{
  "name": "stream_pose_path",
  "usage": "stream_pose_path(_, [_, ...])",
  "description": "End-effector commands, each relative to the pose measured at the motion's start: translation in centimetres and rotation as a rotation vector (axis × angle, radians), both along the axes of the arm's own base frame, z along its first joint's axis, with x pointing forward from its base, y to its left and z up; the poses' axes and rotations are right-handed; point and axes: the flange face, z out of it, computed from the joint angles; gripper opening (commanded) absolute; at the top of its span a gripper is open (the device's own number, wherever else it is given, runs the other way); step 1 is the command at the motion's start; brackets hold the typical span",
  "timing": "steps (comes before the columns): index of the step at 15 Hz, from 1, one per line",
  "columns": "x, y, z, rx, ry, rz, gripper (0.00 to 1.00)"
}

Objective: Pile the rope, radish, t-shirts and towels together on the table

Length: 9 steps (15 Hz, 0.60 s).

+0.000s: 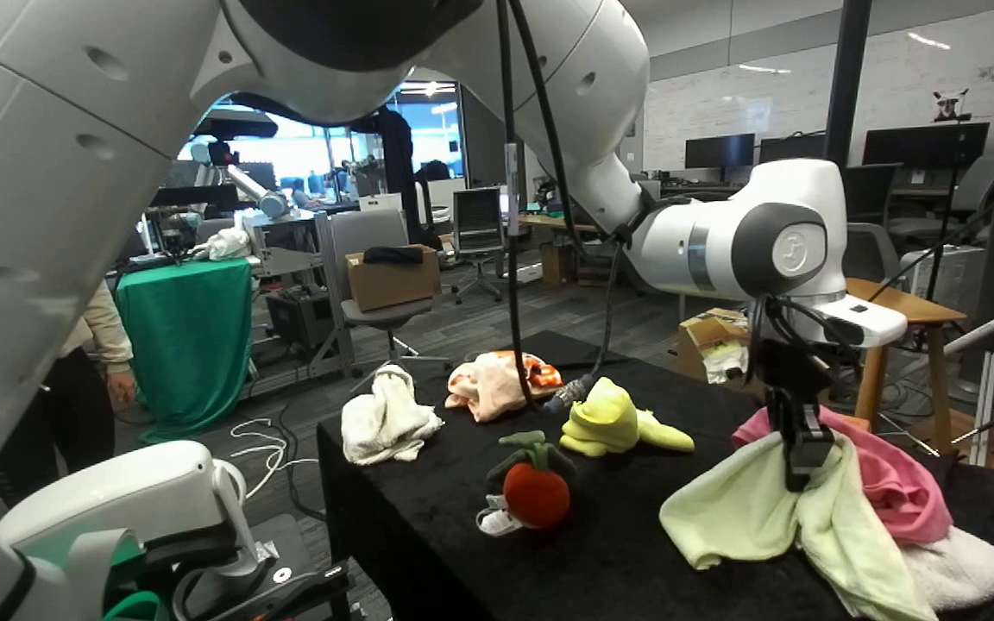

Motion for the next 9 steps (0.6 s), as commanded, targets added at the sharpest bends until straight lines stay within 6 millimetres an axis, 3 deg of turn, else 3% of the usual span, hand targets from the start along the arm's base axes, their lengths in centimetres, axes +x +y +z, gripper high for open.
stream_pose_path(1, [0.4,0.2,1.6,0.007,0.025,0.011,0.49])
stream_pose_path(7, [-1.6,3.0,5.6,0.016,0.103,0.167,0.95])
stream_pose_path(9, [-2.0,3.8,7.4,0.018,0.108,0.216,1.00])
